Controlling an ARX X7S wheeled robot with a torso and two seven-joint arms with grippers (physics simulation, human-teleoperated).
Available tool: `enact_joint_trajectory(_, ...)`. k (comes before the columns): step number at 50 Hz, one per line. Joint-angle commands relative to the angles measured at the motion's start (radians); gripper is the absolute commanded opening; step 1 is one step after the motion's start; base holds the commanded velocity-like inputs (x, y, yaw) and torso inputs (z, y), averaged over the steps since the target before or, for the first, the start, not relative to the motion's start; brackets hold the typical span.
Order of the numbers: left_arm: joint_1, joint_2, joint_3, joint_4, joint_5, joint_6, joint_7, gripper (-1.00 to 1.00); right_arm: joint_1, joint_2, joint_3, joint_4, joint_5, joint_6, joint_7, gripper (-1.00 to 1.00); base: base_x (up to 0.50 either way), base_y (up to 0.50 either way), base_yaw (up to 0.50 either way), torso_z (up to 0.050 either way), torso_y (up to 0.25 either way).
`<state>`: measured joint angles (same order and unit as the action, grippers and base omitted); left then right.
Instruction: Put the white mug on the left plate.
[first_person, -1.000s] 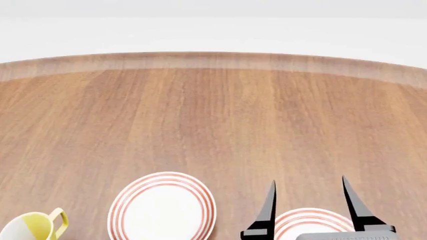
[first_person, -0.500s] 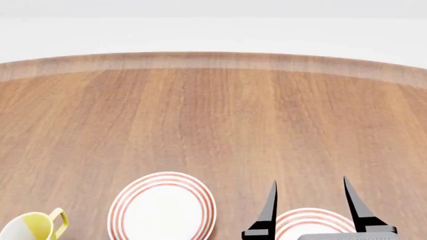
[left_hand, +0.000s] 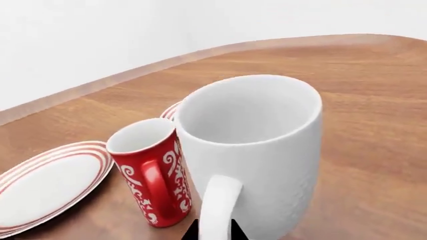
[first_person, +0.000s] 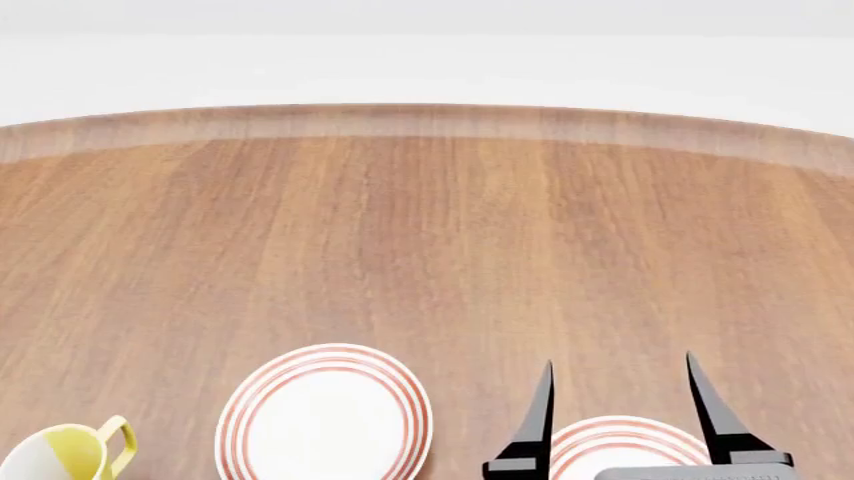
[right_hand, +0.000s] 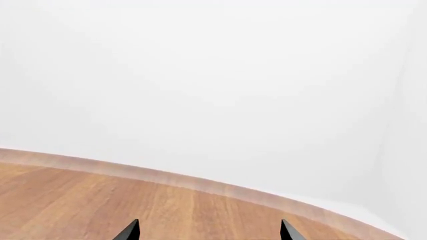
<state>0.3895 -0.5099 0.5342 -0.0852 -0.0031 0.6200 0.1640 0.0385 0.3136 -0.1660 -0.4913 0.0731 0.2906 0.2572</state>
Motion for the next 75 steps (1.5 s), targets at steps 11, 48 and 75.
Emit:
enact_joint_trajectory(11, 0.120, -0.059, -0.085, 0.148, 0.019, 0.092, -0.109, -1.00, 0.007, 0.005, -0.005, 0.011, 0.007, -0.006, 0.004, 1.00, 0.00, 0.00, 0.00, 0.000, 0.000)
enact_joint_trajectory(48, 0.185, -0.114, -0.216, 0.334, -0.124, 0.126, -0.256, -1.00, -0.003, 0.009, -0.012, 0.048, 0.018, -0.043, 0.016, 1.00, 0.00, 0.00, 0.00, 0.000, 0.000)
enact_joint_trajectory(75, 0.046, -0.084, -0.240, 0.515, -0.313, -0.084, -0.366, -1.00, -0.017, 0.016, -0.008, 0.059, 0.030, -0.063, 0.026, 1.00, 0.00, 0.00, 0.00, 0.000, 0.000)
